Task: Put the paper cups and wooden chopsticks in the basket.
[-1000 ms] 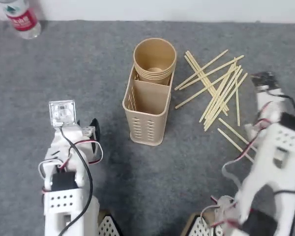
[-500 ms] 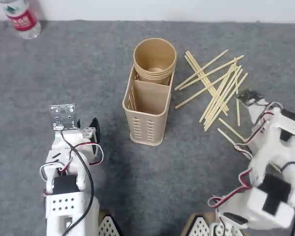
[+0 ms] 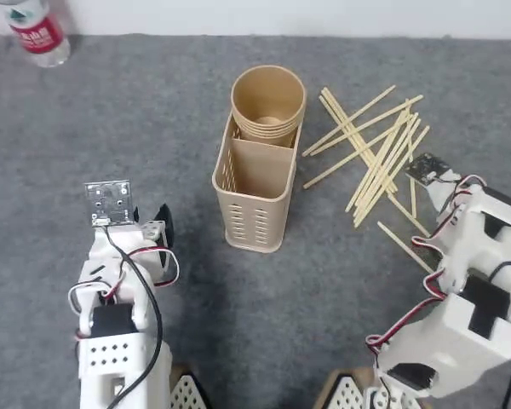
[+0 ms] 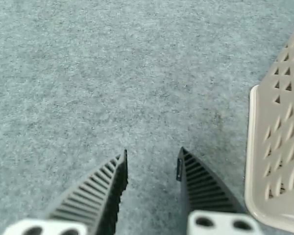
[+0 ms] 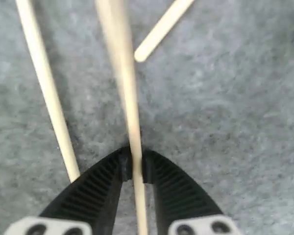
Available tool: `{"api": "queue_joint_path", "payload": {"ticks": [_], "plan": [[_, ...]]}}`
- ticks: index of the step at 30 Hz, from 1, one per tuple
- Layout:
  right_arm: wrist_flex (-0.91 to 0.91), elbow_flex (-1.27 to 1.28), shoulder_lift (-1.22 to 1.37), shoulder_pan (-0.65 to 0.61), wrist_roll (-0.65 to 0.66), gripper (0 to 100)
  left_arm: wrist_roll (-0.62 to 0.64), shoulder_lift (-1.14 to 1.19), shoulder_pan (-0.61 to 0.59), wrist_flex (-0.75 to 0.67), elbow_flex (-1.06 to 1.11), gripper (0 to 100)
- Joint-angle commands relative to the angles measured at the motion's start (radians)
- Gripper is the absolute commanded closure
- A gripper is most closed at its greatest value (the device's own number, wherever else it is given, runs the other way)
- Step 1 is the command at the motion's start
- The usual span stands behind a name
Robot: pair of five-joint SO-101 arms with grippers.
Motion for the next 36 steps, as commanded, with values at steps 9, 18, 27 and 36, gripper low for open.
{"api": "queue_joint_path", "payload": {"ticks": [9,18,27,36], "plan": [[0.269,-0.172,-0.367,-0.054,-0.054,99.2,-0.034,-0.015,0.051,-0.037,0.005,83],[0.367,-0.267,-0.84,-0.483,-0.465,99.2,-0.031,-0.015,0.048,-0.037,0.005,83],[-0.024,-0.249,-0.987,-0.875,-1.014,99.2,-0.031,-0.015,0.044,-0.037,0.005,83],[-0.28,-0.074,-0.99,-1.076,-1.129,99.2,-0.031,-0.015,0.048,-0.037,0.005,83]]}}
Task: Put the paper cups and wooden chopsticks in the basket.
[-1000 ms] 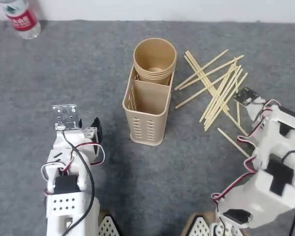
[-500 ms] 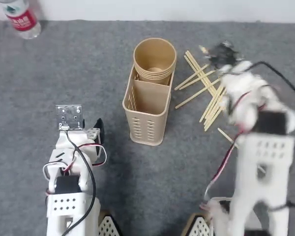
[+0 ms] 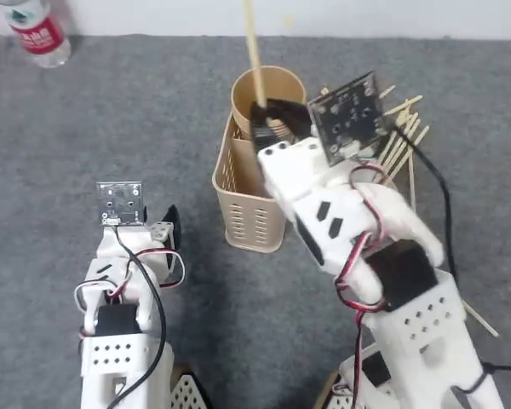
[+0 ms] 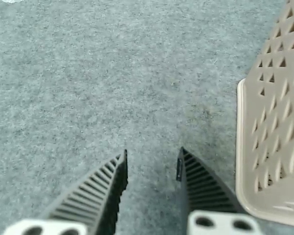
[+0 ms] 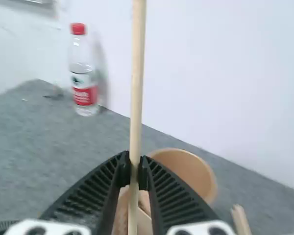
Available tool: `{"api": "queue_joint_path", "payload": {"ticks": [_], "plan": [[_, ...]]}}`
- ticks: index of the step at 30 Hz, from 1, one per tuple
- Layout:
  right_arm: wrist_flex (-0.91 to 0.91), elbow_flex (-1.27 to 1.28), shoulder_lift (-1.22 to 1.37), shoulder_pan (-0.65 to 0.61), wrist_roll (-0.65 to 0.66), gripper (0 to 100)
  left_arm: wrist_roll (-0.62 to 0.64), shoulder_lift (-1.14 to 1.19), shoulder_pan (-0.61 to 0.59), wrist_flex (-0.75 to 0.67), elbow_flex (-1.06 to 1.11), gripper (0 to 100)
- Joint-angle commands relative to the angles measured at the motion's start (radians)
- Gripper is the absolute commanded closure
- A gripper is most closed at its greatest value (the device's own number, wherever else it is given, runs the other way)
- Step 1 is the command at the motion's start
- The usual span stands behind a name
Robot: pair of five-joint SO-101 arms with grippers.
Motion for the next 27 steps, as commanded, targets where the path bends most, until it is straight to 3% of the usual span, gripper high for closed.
{"api": "queue_joint_path", "payload": {"ticks": [1,9,14,16,21,27], "plan": [[-0.133,0.071,-0.016,-0.053,-0.018,99.2,-0.006,-0.012,0.002,-0.023,-0.008,83],[-0.243,0.275,-0.024,-0.024,-0.026,97.9,-0.008,-0.012,0.003,-0.043,-0.004,83],[-0.11,0.265,-0.025,0.002,0.035,72.2,-0.005,-0.012,0.005,-0.044,-0.004,83],[-0.048,0.23,-0.038,0.028,0.037,73.8,-0.005,-0.012,0.005,-0.044,-0.004,83],[0.162,0.094,-0.139,0.189,0.1,88.7,-0.005,-0.012,0.005,-0.044,-0.004,83],[0.435,0.104,-0.131,0.518,0.269,84.6,-0.006,-0.012,0.005,-0.044,-0.004,83]]}}
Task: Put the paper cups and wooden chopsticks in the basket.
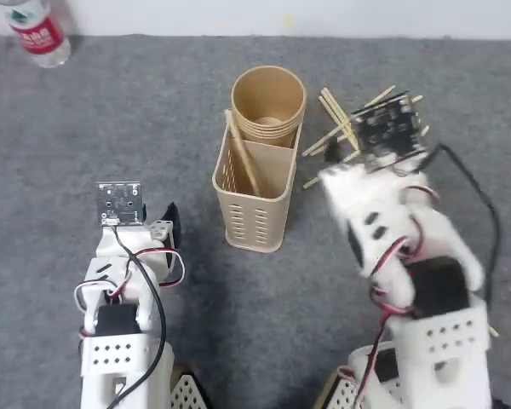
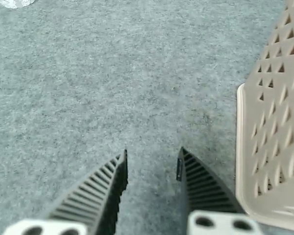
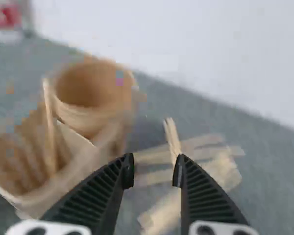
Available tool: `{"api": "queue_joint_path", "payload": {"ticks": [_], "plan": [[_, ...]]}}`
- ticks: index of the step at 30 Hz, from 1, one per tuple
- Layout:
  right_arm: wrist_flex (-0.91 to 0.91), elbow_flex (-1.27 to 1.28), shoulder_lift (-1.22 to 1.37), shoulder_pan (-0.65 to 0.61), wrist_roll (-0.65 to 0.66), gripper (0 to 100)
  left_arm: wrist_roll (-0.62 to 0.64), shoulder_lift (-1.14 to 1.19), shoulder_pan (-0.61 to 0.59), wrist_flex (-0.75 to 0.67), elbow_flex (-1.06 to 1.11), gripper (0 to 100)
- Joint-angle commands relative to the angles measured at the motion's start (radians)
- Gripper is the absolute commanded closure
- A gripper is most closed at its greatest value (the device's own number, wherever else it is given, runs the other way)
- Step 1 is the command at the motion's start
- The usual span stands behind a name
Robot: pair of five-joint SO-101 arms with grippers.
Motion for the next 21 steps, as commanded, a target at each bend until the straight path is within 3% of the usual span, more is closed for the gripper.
{"api": "queue_joint_path", "payload": {"ticks": [1,4,9,15,21], "plan": [[0.099,0.015,0.027,0.205,0.138,85.2,-0.006,-0.012,0.005,-0.026,-0.004,83],[0.11,0.109,0.091,0.297,0.288,86.8,-0.006,-0.012,0.005,-0.025,-0.004,83],[0.154,0.238,0.231,0.338,0.554,87.2,-0.008,-0.012,0.003,-0.021,-0.002,83],[0.082,0.27,0.415,0.47,0.612,86.8,-0.008,-0.012,0.0,-0.02,-0.002,83],[0.059,0.264,0.647,0.521,0.715,86.8,-0.009,-0.012,0.0,-0.02,-0.002,83]]}}
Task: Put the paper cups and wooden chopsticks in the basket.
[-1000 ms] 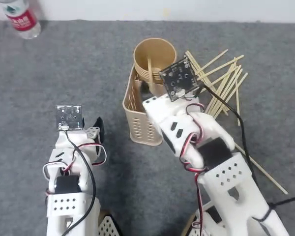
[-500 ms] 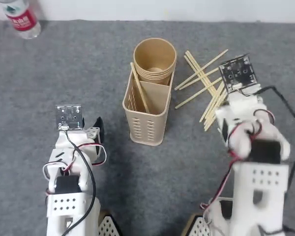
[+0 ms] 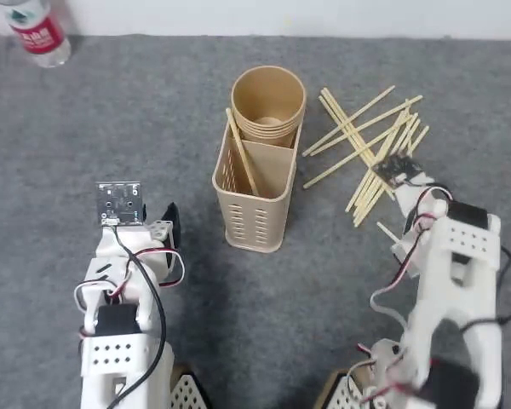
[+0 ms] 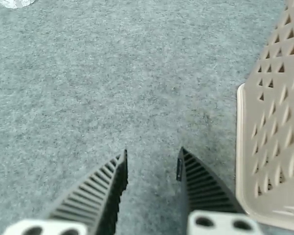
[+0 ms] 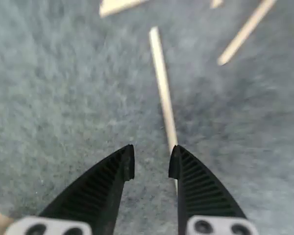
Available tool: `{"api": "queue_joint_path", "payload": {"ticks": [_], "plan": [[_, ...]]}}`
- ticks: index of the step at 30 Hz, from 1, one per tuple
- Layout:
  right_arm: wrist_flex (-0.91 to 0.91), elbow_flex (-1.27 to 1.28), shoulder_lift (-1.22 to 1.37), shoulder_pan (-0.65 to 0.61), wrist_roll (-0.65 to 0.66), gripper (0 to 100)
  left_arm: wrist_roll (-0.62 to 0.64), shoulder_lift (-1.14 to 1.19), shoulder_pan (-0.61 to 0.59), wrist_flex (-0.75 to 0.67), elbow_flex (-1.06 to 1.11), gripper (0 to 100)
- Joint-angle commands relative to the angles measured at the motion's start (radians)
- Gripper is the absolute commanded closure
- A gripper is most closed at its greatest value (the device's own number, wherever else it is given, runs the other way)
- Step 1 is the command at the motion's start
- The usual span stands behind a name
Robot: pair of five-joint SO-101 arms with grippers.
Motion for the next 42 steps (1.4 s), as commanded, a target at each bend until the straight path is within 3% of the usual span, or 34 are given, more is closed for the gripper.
{"api": "queue_joint_path", "payload": {"ticks": [1,6,17,20,24,31,36,42], "plan": [[-0.054,-0.011,0.104,0.027,0.043,86.8,-0.009,-0.012,0.0,-0.018,-0.002,83],[-0.166,-0.011,0.199,0.059,0.043,86.8,-0.009,-0.012,-0.002,-0.018,-0.002,83],[-0.186,-0.011,0.263,0.059,0.044,87.3,-0.009,-0.012,-0.002,-0.018,-0.002,83],[-0.18,-0.011,0.268,0.056,0.101,87.9,-0.009,-0.012,-0.002,-0.018,-0.002,83],[-0.211,-0.005,0.3,0.059,0.196,99.8,-0.009,-0.011,-0.002,-0.018,-0.002,83],[-0.228,-0.035,0.335,0.073,0.229,99.2,-0.009,-0.012,-0.002,-0.002,-0.002,83],[-0.14,-0.126,0.303,0.093,0.222,99.3,-0.009,-0.012,-0.002,0.005,-0.004,83],[0.028,-0.313,0.071,0.136,0.149,99.3,-0.011,-0.012,0.003,0.005,-0.004,83]]}}
